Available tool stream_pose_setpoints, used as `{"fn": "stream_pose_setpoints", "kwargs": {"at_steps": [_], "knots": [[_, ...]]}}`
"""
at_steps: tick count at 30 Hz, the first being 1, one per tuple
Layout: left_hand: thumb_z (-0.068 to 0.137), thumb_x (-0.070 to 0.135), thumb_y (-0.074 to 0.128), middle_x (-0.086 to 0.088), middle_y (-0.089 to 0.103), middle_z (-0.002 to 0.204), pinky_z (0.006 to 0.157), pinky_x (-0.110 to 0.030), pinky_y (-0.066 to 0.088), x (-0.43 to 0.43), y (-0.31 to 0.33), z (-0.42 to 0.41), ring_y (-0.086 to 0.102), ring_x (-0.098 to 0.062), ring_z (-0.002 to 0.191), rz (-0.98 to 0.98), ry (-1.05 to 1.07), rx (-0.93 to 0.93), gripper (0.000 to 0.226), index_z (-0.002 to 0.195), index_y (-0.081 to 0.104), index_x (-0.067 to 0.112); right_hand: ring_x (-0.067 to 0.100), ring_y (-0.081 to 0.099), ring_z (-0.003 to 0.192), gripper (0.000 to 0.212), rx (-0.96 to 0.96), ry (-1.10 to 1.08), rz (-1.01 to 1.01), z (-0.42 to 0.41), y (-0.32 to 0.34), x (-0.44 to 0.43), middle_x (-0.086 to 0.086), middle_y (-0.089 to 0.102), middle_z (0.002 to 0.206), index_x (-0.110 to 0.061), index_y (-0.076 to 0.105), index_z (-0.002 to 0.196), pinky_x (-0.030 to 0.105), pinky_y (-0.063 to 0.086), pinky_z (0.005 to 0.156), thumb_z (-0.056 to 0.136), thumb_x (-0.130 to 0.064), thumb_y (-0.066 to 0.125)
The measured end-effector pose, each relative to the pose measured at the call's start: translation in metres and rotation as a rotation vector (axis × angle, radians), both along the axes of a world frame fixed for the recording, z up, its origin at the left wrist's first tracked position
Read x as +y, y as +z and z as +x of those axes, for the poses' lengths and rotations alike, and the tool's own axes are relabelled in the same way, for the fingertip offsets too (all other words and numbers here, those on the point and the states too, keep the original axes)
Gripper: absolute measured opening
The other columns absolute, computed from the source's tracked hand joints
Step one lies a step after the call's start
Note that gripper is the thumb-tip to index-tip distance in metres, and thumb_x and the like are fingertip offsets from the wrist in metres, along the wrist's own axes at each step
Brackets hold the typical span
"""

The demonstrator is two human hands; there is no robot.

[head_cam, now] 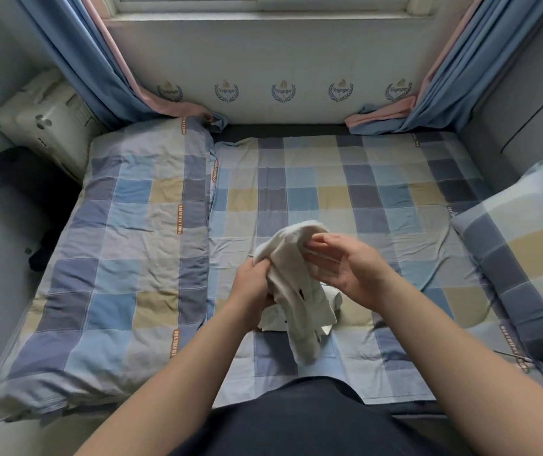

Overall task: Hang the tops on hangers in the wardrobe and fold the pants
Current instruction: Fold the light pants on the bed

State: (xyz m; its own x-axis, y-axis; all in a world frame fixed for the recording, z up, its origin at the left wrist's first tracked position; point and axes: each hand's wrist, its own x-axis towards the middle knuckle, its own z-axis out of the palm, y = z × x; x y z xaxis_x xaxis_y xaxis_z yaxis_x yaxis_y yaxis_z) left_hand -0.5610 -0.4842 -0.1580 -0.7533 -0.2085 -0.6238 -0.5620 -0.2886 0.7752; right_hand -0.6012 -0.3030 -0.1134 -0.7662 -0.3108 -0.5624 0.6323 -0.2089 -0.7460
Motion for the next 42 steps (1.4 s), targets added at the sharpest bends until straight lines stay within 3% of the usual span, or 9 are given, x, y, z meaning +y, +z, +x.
{"fn": "stream_pose_setpoints", "kwargs": {"at_steps": [4,8,12,15,19,27,33,38,42], "knots": [[0.109,0.021,0.04,-0.02,0.066,0.12,0.057,-0.044,0.06,-0.003,0.004,-0.004,0.069,-0.035,0.095,0.221,0.125,-0.056,0.025,0.129,0.052,0.01,0.013,0.063,0.118,0.063,0.141,0.412,0.344,0.03,-0.018,0.015,-0.005,0.065,0.13,-0.032,0.055,0.133,0.039,0.051,0.096,0.077,-0.051,0.079],[0.109,0.017,0.037,-0.029,0.065,0.116,0.052,-0.045,0.059,-0.002,0.011,-0.005,0.07,-0.038,0.088,0.366,0.202,-0.085,0.037,0.14,0.043,-0.003,0.003,0.047,0.128,0.109,0.322,0.581,0.575,0.063,-0.046,0.005,-0.02,0.043,0.139,-0.041,0.024,0.152,0.031,0.041,0.109,0.063,-0.057,0.084],[0.109,0.016,0.036,-0.031,0.061,0.123,0.068,-0.053,0.057,-0.009,0.012,-0.01,0.067,-0.042,0.095,0.43,0.209,-0.1,0.039,0.142,0.038,-0.005,0.024,0.063,0.097,0.024,0.459,0.395,0.853,0.056,-0.065,0.006,-0.001,0.069,0.1,-0.026,0.064,0.107,0.04,0.052,0.087,0.085,-0.017,0.063],[0.109,0.017,0.04,-0.025,0.063,0.121,0.08,-0.052,0.056,-0.016,0.014,-0.009,0.066,-0.038,0.1,0.444,0.248,-0.06,0.035,0.138,0.043,-0.002,0.024,0.058,0.077,0.008,0.518,0.324,0.922,0.037,-0.053,0.016,0.002,0.061,0.073,-0.013,0.062,0.077,0.033,0.041,0.067,0.082,-0.009,0.057],[0.105,0.018,0.054,-0.013,0.067,0.124,0.083,-0.044,0.059,-0.018,0.017,-0.006,0.07,-0.031,0.106,0.25,0.109,0.075,0.028,0.13,0.055,0.007,0.009,0.045,0.058,0.02,0.474,0.171,0.709,0.016,-0.021,0.014,-0.003,0.052,0.063,-0.01,0.063,0.072,0.027,0.035,0.055,0.088,-0.017,0.072],[0.065,0.051,0.085,0.013,0.07,0.112,0.083,-0.034,0.06,0.02,0.019,0.027,0.071,-0.012,0.101,-0.169,-0.638,0.319,0.061,0.117,0.061,0.032,0.019,0.062,0.063,0.01,0.179,-0.081,0.31,-0.016,0.018,0.0,0.011,0.06,0.079,-0.007,0.058,0.091,0.032,0.051,0.058,0.091,-0.006,0.068],[0.092,0.032,0.06,0.002,0.067,0.082,0.074,-0.05,0.056,0.022,0.016,0.006,0.062,-0.018,0.076,-0.487,-0.425,0.438,0.015,0.092,0.065,0.017,0.027,0.075,0.078,0.018,0.092,-0.047,0.08,-0.014,0.032,-0.001,0.017,0.073,0.091,-0.004,0.056,0.107,0.036,0.061,0.06,0.093,-0.006,0.066],[0.099,0.021,0.063,-0.02,0.069,0.102,0.054,-0.042,0.061,0.008,0.013,-0.003,0.072,-0.032,0.083,-0.131,-0.053,0.071,0.012,0.106,0.061,0.011,0.025,0.074,0.09,0.02,0.225,0.047,0.28,0.008,0.009,0.011,0.014,0.074,0.105,-0.013,0.06,0.11,0.035,0.06,0.073,0.093,-0.015,0.07],[0.101,0.017,0.059,-0.019,0.063,0.087,0.052,-0.037,0.059,-0.004,0.016,-0.003,0.071,-0.029,0.068,0.074,0.18,-0.025,0.019,0.103,0.055,-0.002,0.02,0.068,0.098,0.032,0.324,0.243,0.526,0.038,-0.035,0.018,0.003,0.068,0.109,-0.023,0.06,0.111,0.03,0.055,0.077,0.085,-0.031,0.078]]}}
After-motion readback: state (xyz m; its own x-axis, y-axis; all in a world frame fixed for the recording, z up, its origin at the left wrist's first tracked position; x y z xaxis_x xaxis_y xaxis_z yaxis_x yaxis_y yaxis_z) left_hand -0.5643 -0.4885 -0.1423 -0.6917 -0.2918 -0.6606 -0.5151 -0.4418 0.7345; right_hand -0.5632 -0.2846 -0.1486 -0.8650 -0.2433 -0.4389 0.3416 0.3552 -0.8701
